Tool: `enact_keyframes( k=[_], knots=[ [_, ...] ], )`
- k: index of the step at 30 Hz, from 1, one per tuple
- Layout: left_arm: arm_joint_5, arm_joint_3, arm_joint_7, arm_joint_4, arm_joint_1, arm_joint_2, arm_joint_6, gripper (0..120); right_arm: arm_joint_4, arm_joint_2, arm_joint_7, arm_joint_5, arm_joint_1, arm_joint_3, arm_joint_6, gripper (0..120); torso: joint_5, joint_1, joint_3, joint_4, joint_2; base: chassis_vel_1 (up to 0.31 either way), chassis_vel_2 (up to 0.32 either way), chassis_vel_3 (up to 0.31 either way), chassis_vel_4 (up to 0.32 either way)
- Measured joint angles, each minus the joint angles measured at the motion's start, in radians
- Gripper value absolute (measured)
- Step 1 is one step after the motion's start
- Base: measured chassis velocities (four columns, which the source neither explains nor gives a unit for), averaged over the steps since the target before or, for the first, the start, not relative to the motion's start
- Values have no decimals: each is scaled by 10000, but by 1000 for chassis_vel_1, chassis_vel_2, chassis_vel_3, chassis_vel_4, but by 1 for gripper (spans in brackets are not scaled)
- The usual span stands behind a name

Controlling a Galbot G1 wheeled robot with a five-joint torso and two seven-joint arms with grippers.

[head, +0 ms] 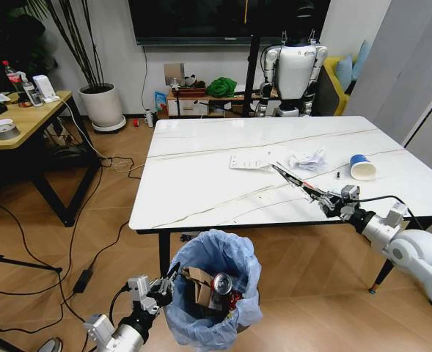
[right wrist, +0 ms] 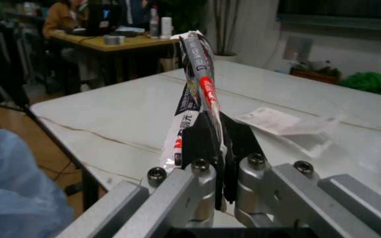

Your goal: Pick up the trash bin and place the trash from the table into it.

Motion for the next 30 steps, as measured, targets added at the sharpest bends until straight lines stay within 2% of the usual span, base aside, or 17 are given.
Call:
enact_keyframes(
  k=[7, 15, 24, 30],
  knots=[
    [147, -62, 19, -83, 103, -137, -45, 0, 2832, -1580, 100, 203, -156, -162, -16, 0, 1, 0, 0, 1, -2, 0, 0, 0, 0],
    [77, 11, 21, 13, -101, -79, -43, 0, 4590, -2750, 283, 256, -318, -444, -31, 0, -1, 0, 0, 0, -2, 0, 0, 0, 0],
    [58, 87, 19, 29, -211, -143, -15, 0, 5196, -3049, 552, -152, -616, -790, -134, 0, 1, 0, -1, 0, -2, 0, 0, 0, 0],
    [64, 184, 25, 30, -164, -146, -2, 0, 5097, -2741, 596, -349, -372, -1331, -173, 0, 2, -1, -1, 1, -2, 0, 0, 0, 0]
  ],
)
